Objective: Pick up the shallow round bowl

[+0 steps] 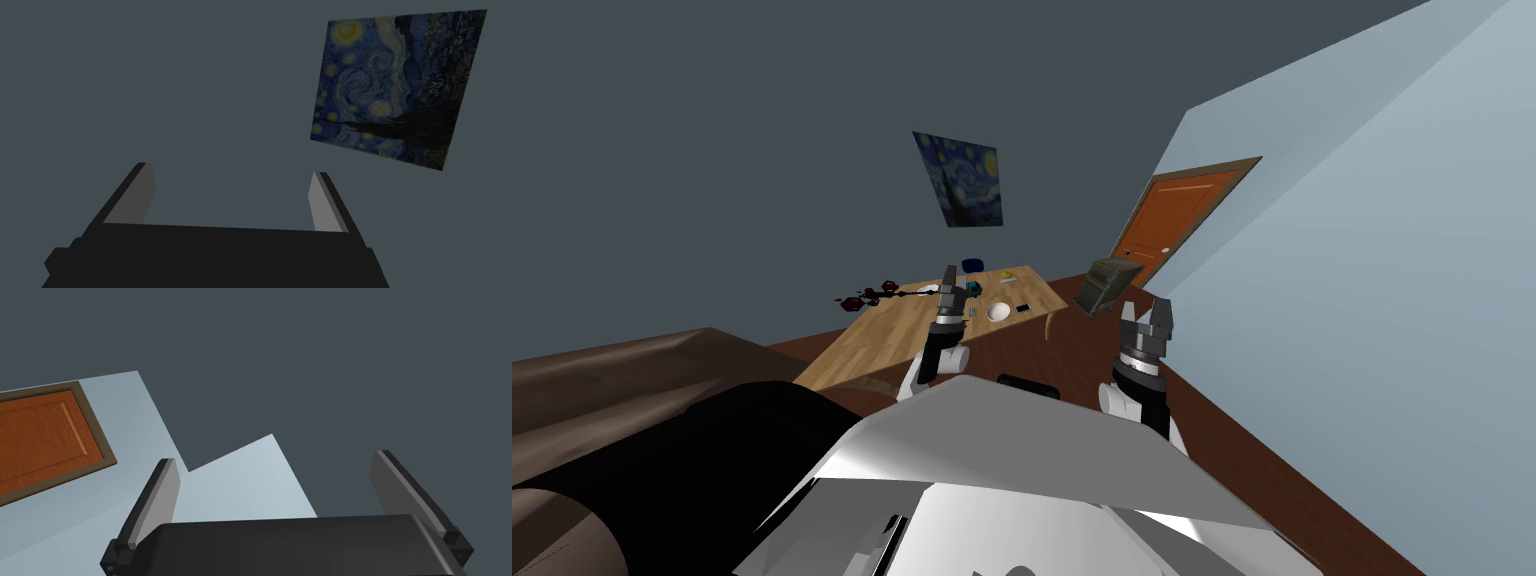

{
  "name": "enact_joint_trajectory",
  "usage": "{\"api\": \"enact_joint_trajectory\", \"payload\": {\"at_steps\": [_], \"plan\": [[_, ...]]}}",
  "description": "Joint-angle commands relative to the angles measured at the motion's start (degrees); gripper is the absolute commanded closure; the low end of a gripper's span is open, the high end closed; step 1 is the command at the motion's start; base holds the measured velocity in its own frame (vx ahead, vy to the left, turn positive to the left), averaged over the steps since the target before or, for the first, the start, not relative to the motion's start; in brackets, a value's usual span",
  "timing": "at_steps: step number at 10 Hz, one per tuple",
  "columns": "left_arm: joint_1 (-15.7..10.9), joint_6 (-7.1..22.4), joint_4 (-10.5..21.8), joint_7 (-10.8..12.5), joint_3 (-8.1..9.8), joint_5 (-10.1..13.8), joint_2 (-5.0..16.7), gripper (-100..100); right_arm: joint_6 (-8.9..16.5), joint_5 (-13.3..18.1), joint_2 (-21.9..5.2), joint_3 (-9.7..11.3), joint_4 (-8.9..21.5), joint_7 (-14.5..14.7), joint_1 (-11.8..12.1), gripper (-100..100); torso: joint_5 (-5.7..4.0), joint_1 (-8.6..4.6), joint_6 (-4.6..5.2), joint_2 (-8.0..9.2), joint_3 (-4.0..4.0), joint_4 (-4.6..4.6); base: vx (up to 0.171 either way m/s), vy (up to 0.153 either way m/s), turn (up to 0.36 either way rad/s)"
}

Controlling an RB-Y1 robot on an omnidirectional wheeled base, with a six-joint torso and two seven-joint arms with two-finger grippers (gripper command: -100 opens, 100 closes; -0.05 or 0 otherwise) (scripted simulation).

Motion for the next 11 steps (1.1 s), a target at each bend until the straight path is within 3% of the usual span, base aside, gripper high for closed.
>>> {"api": "enact_joint_trajectory", "payload": {"at_steps": [1,5,11], "plan": [[-0.1,1.1,0.3,0.2,0.34,-0.3,1.7,-100,0.0,0.0,0.0,0.0,0.0,0.0,0.0,0,0.00,0.00,0.00,0.00,0.00,0.00,-0.012,0.010,0.002],[-1.2,7.0,2.3,0.6,1.51,-0.8,5.7,-100,0.0,0.0,0.0,0.0,0.0,0.0,0.0,0,0.03,0.12,0.00,0.09,0.05,0.02,-0.024,0.022,0.004],[-4.4,16.9,6.2,0.5,2.61,-0.7,8.8,-100,0.0,0.0,0.0,0.0,0.0,0.0,0.0,0,0.00,0.00,0.00,-0.04,-0.02,-0.01,0.002,0.000,0.007]]}}
